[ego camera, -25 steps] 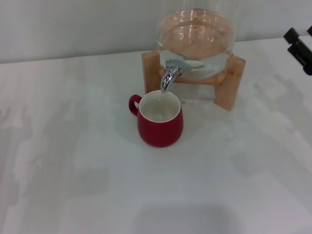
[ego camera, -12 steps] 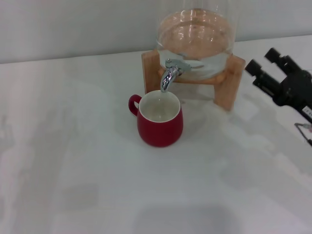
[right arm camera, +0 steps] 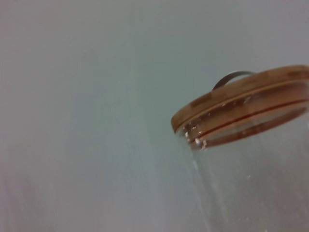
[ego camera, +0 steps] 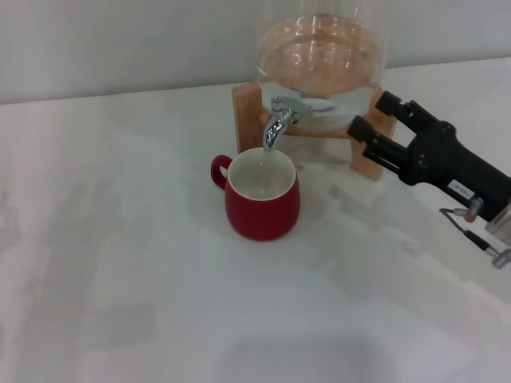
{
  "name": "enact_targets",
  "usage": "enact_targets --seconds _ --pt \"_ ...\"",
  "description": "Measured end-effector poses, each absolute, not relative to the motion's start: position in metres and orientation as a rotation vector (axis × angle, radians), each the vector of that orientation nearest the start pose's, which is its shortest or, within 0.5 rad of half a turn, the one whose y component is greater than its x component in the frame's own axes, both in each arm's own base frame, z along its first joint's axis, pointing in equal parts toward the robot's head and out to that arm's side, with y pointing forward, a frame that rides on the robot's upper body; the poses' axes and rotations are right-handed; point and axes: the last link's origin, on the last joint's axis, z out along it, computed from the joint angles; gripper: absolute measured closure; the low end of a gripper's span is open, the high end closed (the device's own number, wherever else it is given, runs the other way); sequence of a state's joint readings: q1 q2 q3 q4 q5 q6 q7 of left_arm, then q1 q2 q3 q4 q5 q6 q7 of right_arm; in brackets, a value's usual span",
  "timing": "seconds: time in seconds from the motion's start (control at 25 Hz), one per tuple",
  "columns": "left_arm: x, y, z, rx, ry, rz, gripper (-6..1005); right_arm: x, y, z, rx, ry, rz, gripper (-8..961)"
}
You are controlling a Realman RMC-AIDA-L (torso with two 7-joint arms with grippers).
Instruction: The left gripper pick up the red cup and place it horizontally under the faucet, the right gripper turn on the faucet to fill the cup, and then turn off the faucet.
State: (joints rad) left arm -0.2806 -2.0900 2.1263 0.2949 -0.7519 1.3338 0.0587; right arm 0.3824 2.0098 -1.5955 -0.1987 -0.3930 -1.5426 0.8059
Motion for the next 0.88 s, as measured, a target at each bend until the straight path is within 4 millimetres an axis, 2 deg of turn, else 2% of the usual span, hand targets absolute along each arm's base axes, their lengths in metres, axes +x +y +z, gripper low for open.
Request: enact_targets --seconds 0.28,0.88 --pt "-0.328 0.295 0.004 -1.434 -0.371 -0.693 594 0.274 0.310 -0.009 -2.102 0.582 1.250 120" --pt "-0.329 0.297 -0.001 -1.473 -0.385 -0.678 578 0.261 0.319 -0.020 -2.181 0.584 1.249 120"
